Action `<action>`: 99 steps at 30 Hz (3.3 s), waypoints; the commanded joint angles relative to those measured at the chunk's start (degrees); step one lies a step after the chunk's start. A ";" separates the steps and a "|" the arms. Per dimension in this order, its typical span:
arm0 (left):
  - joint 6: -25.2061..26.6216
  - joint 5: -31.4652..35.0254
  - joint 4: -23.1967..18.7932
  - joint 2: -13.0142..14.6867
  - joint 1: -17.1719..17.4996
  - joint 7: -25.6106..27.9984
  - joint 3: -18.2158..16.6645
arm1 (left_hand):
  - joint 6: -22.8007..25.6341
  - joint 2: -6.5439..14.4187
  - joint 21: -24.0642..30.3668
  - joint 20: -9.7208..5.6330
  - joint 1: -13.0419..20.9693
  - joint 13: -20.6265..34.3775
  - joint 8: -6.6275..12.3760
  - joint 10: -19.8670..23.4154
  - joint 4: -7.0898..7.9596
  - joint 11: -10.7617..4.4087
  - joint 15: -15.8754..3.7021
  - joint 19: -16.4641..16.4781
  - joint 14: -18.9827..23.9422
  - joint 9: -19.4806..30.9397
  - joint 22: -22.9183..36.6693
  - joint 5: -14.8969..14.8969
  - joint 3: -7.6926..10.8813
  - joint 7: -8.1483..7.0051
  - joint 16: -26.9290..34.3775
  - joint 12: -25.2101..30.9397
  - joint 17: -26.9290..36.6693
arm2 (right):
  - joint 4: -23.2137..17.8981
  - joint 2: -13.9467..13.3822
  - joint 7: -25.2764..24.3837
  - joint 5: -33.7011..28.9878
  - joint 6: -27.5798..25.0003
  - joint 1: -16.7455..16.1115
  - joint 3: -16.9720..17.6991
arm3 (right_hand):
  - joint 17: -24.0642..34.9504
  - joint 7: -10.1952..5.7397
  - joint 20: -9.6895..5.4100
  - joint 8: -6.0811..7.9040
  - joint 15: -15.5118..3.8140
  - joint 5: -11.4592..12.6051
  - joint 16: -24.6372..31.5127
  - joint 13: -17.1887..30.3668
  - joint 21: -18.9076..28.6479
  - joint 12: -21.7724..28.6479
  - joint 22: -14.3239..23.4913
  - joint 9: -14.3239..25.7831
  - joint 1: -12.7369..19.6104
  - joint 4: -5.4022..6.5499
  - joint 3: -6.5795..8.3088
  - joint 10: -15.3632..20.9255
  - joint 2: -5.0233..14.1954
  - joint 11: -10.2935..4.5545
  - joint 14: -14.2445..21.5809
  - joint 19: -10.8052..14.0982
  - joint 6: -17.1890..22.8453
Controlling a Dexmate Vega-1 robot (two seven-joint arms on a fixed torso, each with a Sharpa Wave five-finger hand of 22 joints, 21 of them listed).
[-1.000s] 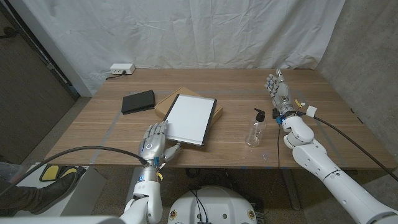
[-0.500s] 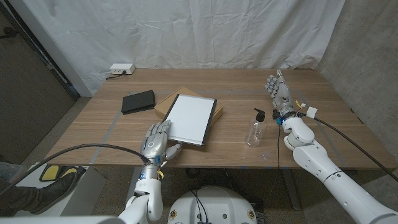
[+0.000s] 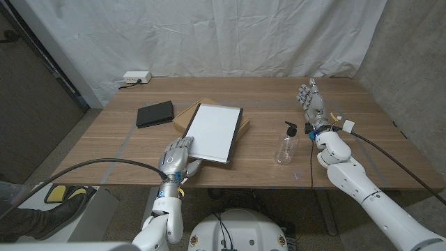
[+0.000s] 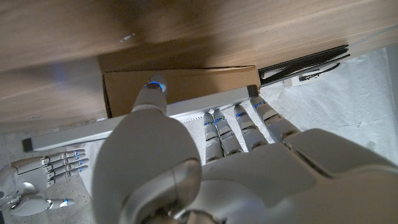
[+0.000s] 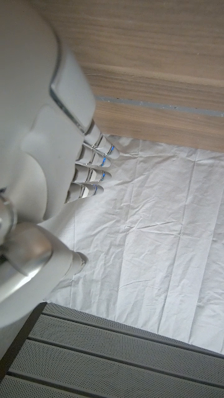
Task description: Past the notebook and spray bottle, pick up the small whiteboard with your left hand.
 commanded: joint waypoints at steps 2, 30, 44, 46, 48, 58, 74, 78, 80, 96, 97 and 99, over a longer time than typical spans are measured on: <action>0.57 1.17 1.80 -1.49 -0.86 3.50 0.45 | 6.86 1.89 1.61 -4.47 3.61 0.11 1.70 6.56 0.07 -1.05 -7.03 4.58 5.78 -0.02 0.28 -1.74 1.62 -0.61 0.83 0.74 0.22 | 0.51 0.34 0.20 0.15 0.47 0.41 -0.04 | 0.22 0.02 -0.01 0.03 0.04 0.18 0.11 0.22 -0.13 0.43 0.21 0.07 0.22 -0.03 -0.05 0.46 0.28 0.25 0.67 0.58 0.28; 1.95 2.45 0.53 -1.97 -0.86 5.05 -0.05 | 23.79 6.21 5.71 -4.15 8.88 0.08 4.11 22.42 0.33 -1.17 -8.95 16.22 21.34 -0.31 0.45 -10.50 5.15 -0.82 1.28 0.41 0.26 | 1.70 0.71 1.60 1.33 1.13 0.51 0.00 | 0.24 0.00 0.02 0.05 -0.04 0.20 0.18 0.23 -0.49 0.46 0.22 0.07 0.19 -0.04 -0.20 0.59 0.37 0.18 1.00 0.85 0.36; 11.14 6.40 -4.81 0.38 -3.42 -5.64 2.67 | 24.75 6.45 5.74 -3.82 9.14 0.12 2.98 23.43 0.72 -1.05 -8.81 16.12 22.00 -0.33 0.45 -12.46 5.83 -0.92 -0.10 -1.15 0.37 | 2.20 0.89 2.46 1.70 1.02 0.96 -0.43 | 0.25 0.02 -0.04 0.05 -0.11 0.20 0.16 0.24 -0.60 0.43 0.23 0.08 0.19 -0.05 -0.26 0.51 0.42 0.24 1.04 1.11 0.37; 11.40 6.89 -5.07 0.66 -3.69 -5.97 2.89 | 25.01 6.45 5.74 -3.80 9.16 0.13 3.01 23.59 0.73 -1.06 -8.78 16.13 22.02 -0.33 0.45 -12.50 5.86 -0.85 -0.15 -1.16 0.38 | 2.20 0.96 2.44 1.67 1.17 0.97 -0.42 | 0.25 0.00 -0.06 0.05 -0.12 0.20 0.17 0.24 -0.61 0.44 0.23 0.08 0.18 -0.05 -0.27 0.54 0.42 0.22 1.08 1.16 0.37; 11.85 7.47 -5.36 0.96 -4.01 -6.57 3.20 | 25.21 6.46 5.74 -3.80 9.15 0.14 2.99 23.99 0.76 -0.94 -8.75 16.12 22.09 -0.33 0.44 -12.54 5.89 -0.82 -0.18 -1.10 0.39 | 2.15 0.94 2.41 1.60 1.24 0.97 -0.42 | 0.25 0.06 -0.08 0.04 -0.15 0.20 0.17 0.24 -0.62 0.41 0.23 0.08 0.19 -0.06 -0.29 0.47 0.43 0.14 1.10 1.25 0.35; 12.18 8.75 -6.27 1.65 -4.33 -7.48 3.14 | 26.42 6.49 5.77 -3.84 9.08 0.15 2.99 24.78 0.90 -1.01 -8.98 16.24 22.85 -0.32 0.44 -12.72 6.04 -0.70 -0.20 -1.29 0.43 | 2.04 1.05 2.44 1.75 1.26 0.92 -0.47 | 0.25 0.09 -0.05 0.04 -0.24 0.20 0.18 0.24 -0.75 0.41 0.24 0.08 0.19 -0.07 -0.34 0.49 0.46 0.16 1.21 1.37 0.37; 13.47 11.93 -8.26 1.73 -4.99 -10.17 3.18 | 26.08 7.04 5.50 -3.64 9.43 0.18 2.21 24.60 0.95 -0.75 -8.70 15.60 21.96 -0.30 0.42 -12.80 6.59 -0.38 -0.84 -1.92 0.50 | 2.21 1.28 2.73 2.15 1.78 0.58 -0.36 | 0.25 0.33 -0.06 0.09 -0.25 0.21 0.15 0.25 -0.95 0.41 0.25 0.08 0.23 -0.10 -0.41 0.50 0.51 0.09 1.25 1.51 0.49; 13.93 13.21 -8.61 1.97 -5.26 -11.14 3.35 | 26.02 7.55 5.48 -3.54 9.73 0.19 2.03 24.48 0.94 -0.80 -8.67 15.53 21.93 -0.29 0.43 -12.81 6.94 -0.32 -0.88 -2.07 0.54 | 2.25 1.16 3.02 2.22 2.01 0.58 -0.24 | 0.25 0.56 -0.06 0.11 -0.28 0.22 0.15 0.25 -1.02 0.40 0.25 0.07 0.24 -0.12 -0.43 0.46 0.53 0.10 1.30 1.56 0.56; 14.16 13.99 -8.79 2.10 -5.55 -11.87 3.53 | 26.15 7.74 5.47 -3.52 9.84 0.20 2.01 24.50 0.94 -0.80 -8.69 15.51 21.89 -0.28 0.44 -12.82 7.07 -0.28 -0.91 -2.10 0.55 | 2.30 1.15 3.09 2.29 2.17 0.54 -0.13 | 0.25 0.61 -0.06 0.12 -0.25 0.22 0.16 0.25 -1.04 0.39 0.25 0.07 0.25 -0.12 -0.44 0.45 0.54 0.09 1.35 1.60 0.59; 13.11 18.73 -8.37 1.08 -6.50 -14.62 3.26 | 27.35 8.33 5.46 -3.77 10.29 0.21 1.87 25.41 0.91 -0.48 -8.97 15.47 22.06 -0.28 0.43 -13.02 7.73 -0.06 -1.02 -2.11 0.55 | 2.41 0.85 3.60 2.73 2.69 0.25 0.43 | 0.26 0.93 -0.13 0.14 -0.29 0.22 0.17 0.25 -1.24 0.44 0.26 0.07 0.27 -0.15 -0.53 0.60 0.58 0.04 1.51 1.85 0.73; 13.06 19.05 -8.34 0.96 -6.54 -14.84 3.24 | 27.43 8.37 5.45 -3.79 10.35 0.21 1.83 25.50 0.90 -0.58 -8.94 15.45 22.07 -0.28 0.43 -13.03 7.80 0.00 -1.03 -2.11 0.55 | 2.44 0.87 3.65 2.80 2.70 0.25 0.46 | 0.26 0.94 -0.13 0.14 -0.31 0.22 0.17 0.25 -1.25 0.45 0.26 0.07 0.27 -0.16 -0.53 0.62 0.59 0.06 1.51 1.86 0.74; 12.85 19.58 -8.27 0.72 -6.54 -15.04 3.10 | 27.59 8.44 5.44 -3.81 10.43 0.21 1.80 25.60 0.87 -0.32 -9.00 15.44 22.18 -0.29 0.43 -13.05 7.91 0.09 -1.01 -2.12 0.54 | 2.55 0.86 3.74 2.84 2.75 0.28 0.48 | 0.26 0.91 -0.13 0.15 -0.35 0.22 0.18 0.25 -1.26 0.45 0.26 0.07 0.28 -0.16 -0.54 0.61 0.59 0.02 1.55 1.89 0.77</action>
